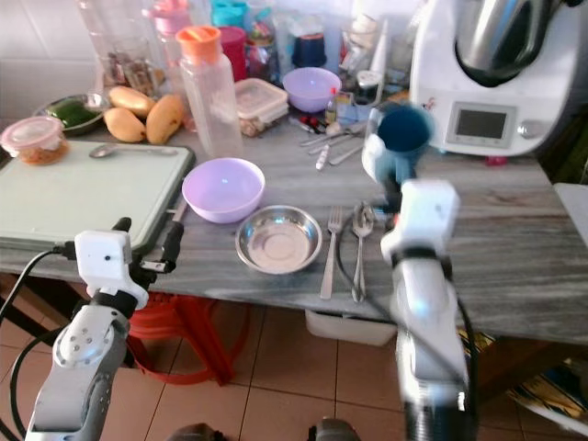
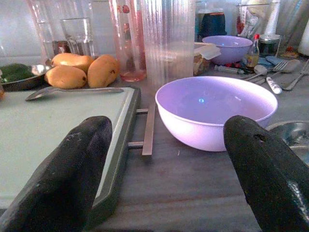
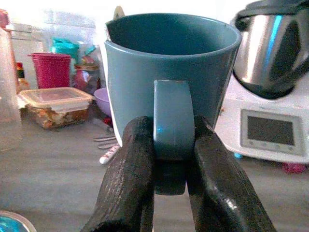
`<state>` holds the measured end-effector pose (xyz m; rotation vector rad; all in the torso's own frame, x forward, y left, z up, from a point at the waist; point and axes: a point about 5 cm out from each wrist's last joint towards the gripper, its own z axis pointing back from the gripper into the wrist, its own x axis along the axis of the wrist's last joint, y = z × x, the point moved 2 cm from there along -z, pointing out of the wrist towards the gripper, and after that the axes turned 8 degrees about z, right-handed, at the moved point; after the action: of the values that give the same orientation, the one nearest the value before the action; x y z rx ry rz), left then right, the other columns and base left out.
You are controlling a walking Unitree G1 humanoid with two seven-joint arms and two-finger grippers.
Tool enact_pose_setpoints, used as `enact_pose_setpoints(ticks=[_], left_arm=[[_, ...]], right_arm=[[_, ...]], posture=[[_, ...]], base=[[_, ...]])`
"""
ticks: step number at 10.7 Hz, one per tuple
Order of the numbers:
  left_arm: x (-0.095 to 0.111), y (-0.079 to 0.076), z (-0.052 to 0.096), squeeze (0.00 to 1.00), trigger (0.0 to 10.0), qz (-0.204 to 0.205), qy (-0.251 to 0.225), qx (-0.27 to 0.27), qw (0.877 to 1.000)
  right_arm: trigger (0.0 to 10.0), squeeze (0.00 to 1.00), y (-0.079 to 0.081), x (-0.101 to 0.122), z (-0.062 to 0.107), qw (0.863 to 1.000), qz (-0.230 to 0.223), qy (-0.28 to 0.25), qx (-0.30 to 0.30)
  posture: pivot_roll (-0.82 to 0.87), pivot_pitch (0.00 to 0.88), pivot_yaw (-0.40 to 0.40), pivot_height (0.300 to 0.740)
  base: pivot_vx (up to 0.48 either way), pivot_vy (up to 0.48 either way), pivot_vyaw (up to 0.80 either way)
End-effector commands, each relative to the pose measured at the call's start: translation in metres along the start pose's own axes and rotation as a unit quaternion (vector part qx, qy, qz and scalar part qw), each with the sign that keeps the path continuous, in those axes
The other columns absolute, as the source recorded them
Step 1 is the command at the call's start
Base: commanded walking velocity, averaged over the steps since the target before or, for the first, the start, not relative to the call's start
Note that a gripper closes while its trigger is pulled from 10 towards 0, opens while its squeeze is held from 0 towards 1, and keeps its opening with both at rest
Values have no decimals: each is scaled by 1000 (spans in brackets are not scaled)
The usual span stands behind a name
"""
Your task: Setting the table
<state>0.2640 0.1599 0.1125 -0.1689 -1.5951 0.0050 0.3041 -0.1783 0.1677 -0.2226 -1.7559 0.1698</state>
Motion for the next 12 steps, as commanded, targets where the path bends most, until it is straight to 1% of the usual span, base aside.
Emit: enact_pose_setpoints(ticks=[1, 2, 3, 4, 5, 12], left_arm=[[6, 2, -1, 0, 10000, -7, -4, -1, 1000], [6, 3, 0, 0, 10000, -9, -3, 1, 1000], [7, 4, 1, 0, 10000, -10, -2, 2, 1000], [7, 5, 4, 0, 10000, -12, 2, 1, 1000], [7, 6, 6, 0, 10000, -14, 8, -3, 1000], [7, 6, 6, 0, 10000, -14, 8, -3, 1000]], right_arm=[[10000, 0, 5, -5, -8, 1000, 0, 4, 24], [10000, 0, 10, -8, -17, 998, -7, 11, 56], [10000, 0, 13, -8, -22, 997, -21, 11, 75], [10000, 0, 19, -14, -26, 992, -42, 34, 111], [10000, 0, 25, -16, -27, 990, -39, 29, 135], [10000, 0, 25, -16, -27, 990, -39, 29, 135]], posture=[[-16, 0, 24, 740], [-3, 0, 24, 740], [0, 0, 25, 740], [10, 0, 31, 740], [15, 0, 40, 740], [15, 0, 40, 740]], base=[[0, 0, 0], [0, 0, 0], [0, 0, 0], [0, 0, 0], [0, 0, 0], [0, 0, 0]])
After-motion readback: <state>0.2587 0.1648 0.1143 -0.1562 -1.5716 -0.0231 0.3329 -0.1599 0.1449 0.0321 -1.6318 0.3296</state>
